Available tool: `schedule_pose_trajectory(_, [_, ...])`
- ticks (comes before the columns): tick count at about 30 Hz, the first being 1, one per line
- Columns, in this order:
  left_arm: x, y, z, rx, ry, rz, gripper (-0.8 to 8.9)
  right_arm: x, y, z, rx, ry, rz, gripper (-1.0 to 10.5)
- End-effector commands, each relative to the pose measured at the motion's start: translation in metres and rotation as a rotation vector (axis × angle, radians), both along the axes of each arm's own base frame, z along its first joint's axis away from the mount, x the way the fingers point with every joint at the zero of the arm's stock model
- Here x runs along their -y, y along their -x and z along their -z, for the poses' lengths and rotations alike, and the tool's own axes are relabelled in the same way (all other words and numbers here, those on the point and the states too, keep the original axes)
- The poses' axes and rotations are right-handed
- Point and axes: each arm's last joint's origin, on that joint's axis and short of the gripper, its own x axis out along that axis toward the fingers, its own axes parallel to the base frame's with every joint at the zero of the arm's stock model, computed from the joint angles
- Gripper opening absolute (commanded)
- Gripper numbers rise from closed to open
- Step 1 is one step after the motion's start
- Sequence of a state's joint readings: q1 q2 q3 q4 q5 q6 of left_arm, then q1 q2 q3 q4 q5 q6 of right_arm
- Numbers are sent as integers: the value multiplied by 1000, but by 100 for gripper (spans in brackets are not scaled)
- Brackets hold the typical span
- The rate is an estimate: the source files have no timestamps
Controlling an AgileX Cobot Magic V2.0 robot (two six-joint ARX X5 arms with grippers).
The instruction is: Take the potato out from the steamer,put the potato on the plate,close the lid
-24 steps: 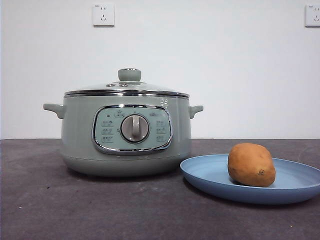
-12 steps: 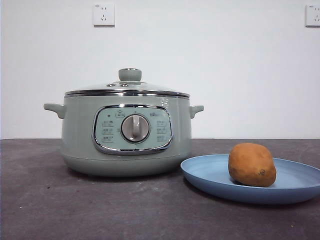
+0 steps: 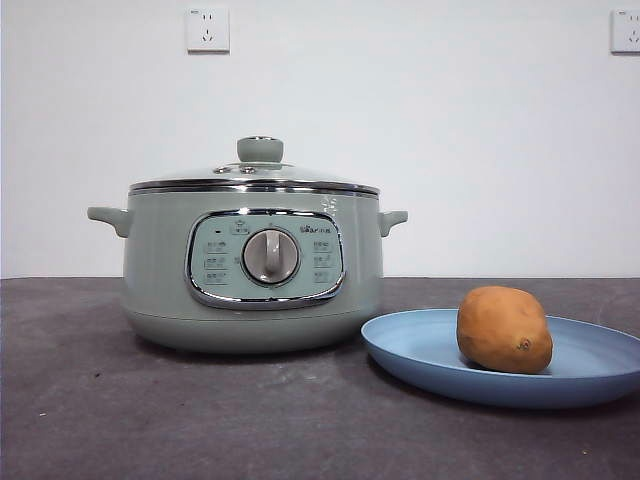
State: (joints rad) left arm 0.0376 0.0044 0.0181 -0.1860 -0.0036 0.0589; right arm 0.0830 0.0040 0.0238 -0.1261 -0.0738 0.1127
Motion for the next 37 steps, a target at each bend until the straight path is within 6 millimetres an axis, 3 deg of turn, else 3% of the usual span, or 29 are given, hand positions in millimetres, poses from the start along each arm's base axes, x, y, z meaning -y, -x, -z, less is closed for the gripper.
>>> schedule_pose_trajectory(1, [0,-1,5,-10,8,2,-3,0,-1,7,-31,-13,11,2])
schedule_pose_trajectory(37, [0,-1,5,-10,8,3,-3,1,0,10,-70,-18,33,1])
